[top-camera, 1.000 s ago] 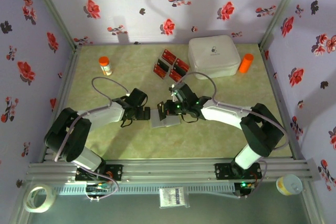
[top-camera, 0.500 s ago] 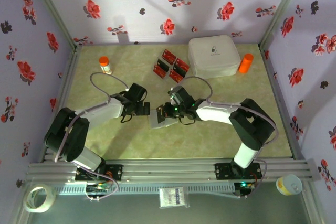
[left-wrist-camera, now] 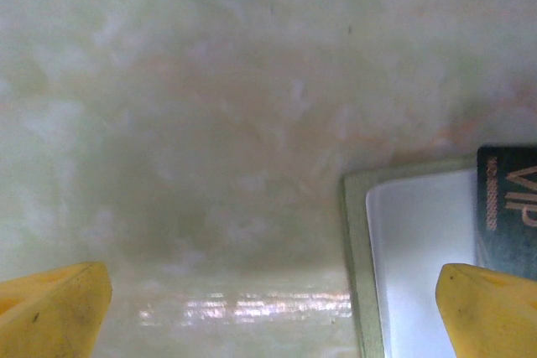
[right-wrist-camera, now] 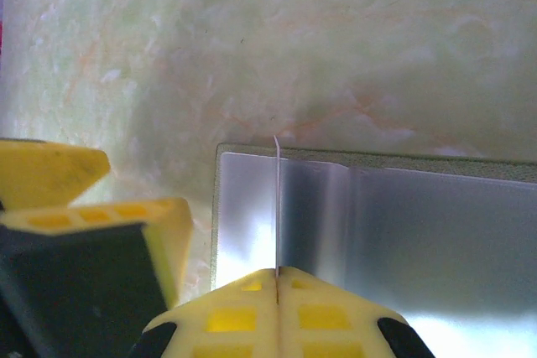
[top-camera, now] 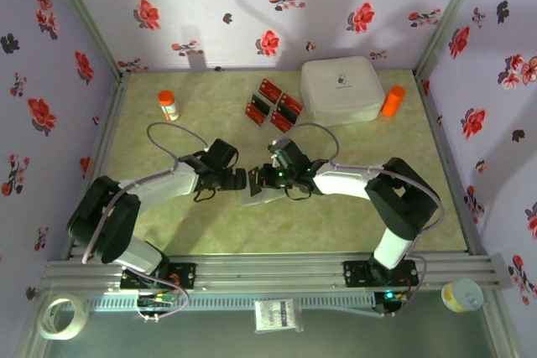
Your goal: Put the credit cards into the card holder
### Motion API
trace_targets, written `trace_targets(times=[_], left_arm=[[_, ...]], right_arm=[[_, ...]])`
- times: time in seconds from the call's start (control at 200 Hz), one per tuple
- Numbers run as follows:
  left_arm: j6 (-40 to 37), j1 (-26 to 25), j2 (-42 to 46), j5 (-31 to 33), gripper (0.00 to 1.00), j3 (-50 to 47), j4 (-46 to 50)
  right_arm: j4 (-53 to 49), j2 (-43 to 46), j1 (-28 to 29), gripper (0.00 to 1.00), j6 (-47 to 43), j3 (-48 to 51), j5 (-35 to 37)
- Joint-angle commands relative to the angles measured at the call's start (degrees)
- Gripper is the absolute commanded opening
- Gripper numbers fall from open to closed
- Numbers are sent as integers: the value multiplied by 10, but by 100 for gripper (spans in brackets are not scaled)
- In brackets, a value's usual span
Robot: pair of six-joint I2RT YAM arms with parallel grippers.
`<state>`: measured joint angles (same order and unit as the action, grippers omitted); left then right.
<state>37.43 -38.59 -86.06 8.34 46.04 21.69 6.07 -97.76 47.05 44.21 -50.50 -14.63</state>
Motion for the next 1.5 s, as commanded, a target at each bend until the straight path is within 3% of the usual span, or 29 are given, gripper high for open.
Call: trace_targets(times=[0.0,0.555,1.125,1.495], left_arm=[[38,-12,-4,-2,100,-21,-15],[31,-37,-60,57,100,0,29],[40,-42,-53,67,100,-3,38],[45,-48,-25,66,100,1,49]], right_arm=[[6,-6,4,0,11,14,8],[1,58,-11,0,8,32,25],[152,85,-35,0,62,142,37],[213,67,-38,0,91,160,21]])
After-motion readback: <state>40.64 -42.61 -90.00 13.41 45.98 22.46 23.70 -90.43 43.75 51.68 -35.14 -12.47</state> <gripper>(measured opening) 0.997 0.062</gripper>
